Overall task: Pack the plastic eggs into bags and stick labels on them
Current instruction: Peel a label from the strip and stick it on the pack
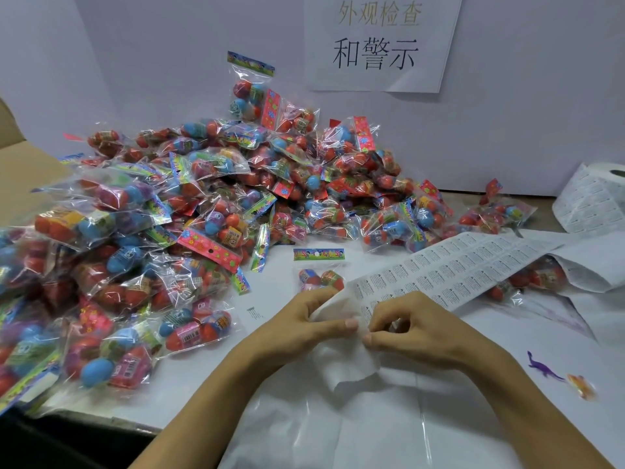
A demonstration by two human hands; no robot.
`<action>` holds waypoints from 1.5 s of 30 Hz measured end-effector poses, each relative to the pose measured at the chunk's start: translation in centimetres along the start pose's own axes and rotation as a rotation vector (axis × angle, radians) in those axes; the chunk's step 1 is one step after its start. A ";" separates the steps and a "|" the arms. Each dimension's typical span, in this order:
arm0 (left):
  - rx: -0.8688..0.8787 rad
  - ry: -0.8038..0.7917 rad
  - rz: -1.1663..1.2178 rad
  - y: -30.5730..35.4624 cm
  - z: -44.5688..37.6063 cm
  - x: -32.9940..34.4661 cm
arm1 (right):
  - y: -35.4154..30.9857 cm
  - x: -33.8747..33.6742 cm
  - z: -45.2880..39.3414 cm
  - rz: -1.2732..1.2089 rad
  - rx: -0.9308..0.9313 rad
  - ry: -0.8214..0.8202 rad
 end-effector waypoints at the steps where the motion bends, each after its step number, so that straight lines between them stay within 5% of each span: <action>1: -0.011 -0.014 0.005 -0.1 0.0 0.1 | -0.1 0.1 0.0 0.002 -0.002 -0.020; 14: -0.013 0.021 -0.038 0.0 0.1 0.0 | 0.0 0.1 0.0 0.064 0.038 -0.003; 25: 0.173 0.150 -0.200 0.7 -0.2 -1.0 | 1.4 -1.9 -0.1 0.052 0.129 0.114; 31: 0.188 0.188 -0.228 0.6 -0.1 -1.3 | 4.0 -4.7 0.3 -0.034 0.288 0.388; 36: 0.229 0.091 -0.469 1.0 0.1 -0.2 | 5.4 -7.2 1.7 -0.168 0.329 0.697; 41: 0.102 -0.083 -0.648 -0.2 0.5 0.9 | 3.4 -5.5 0.9 -0.046 0.235 0.623; 45: 0.173 -0.113 -0.706 0.2 0.7 1.6 | 1.9 -4.3 0.5 0.018 0.137 0.604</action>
Point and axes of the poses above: each hand's wrist, its own z-axis away from the middle knuckle, its own x-axis out of the palm, y = z × x, the point moved 8 cm from there along -z, towards the middle knuckle, and after that the axes turned 9 degrees about z, right-handed, at the moved point
